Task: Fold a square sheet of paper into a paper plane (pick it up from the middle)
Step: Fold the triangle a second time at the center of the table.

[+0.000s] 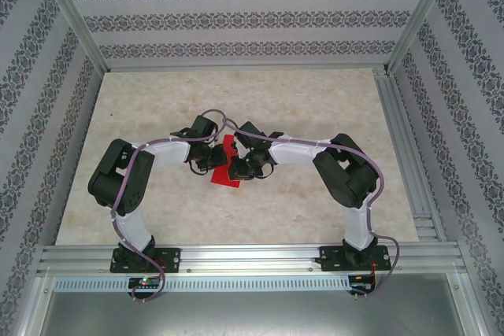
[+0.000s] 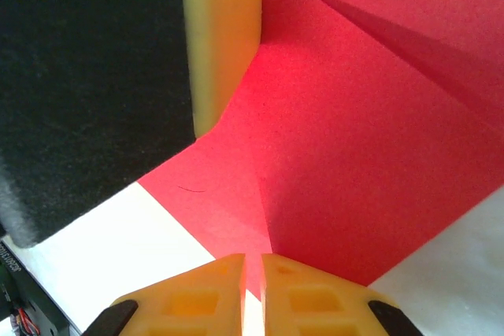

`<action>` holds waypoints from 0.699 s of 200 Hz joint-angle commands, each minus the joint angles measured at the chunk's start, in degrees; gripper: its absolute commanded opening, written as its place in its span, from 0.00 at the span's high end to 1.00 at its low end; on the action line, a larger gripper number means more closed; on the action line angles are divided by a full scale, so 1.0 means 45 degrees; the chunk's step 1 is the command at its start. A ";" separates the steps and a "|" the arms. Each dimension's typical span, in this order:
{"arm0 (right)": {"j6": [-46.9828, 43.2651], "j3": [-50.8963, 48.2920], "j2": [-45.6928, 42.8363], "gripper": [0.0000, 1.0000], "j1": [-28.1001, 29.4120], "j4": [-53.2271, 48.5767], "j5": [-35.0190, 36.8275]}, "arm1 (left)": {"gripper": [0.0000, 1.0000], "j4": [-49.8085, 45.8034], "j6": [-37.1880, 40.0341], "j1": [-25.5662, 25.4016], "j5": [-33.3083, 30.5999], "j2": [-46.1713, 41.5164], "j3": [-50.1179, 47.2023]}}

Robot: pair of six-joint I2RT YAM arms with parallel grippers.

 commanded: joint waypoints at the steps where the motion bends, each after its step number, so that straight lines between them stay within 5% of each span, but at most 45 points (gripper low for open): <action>1: -0.0112 0.0174 0.0221 0.86 0.0050 -0.0575 0.0436 | 0.87 -0.1269 -0.0070 -0.0122 -0.1263 0.0722 -0.0318; 140: -0.0521 0.0073 -0.0040 0.85 0.0069 -0.1366 0.1133 | 0.87 -0.1371 -0.0058 -0.0120 -0.1450 0.0746 -0.0299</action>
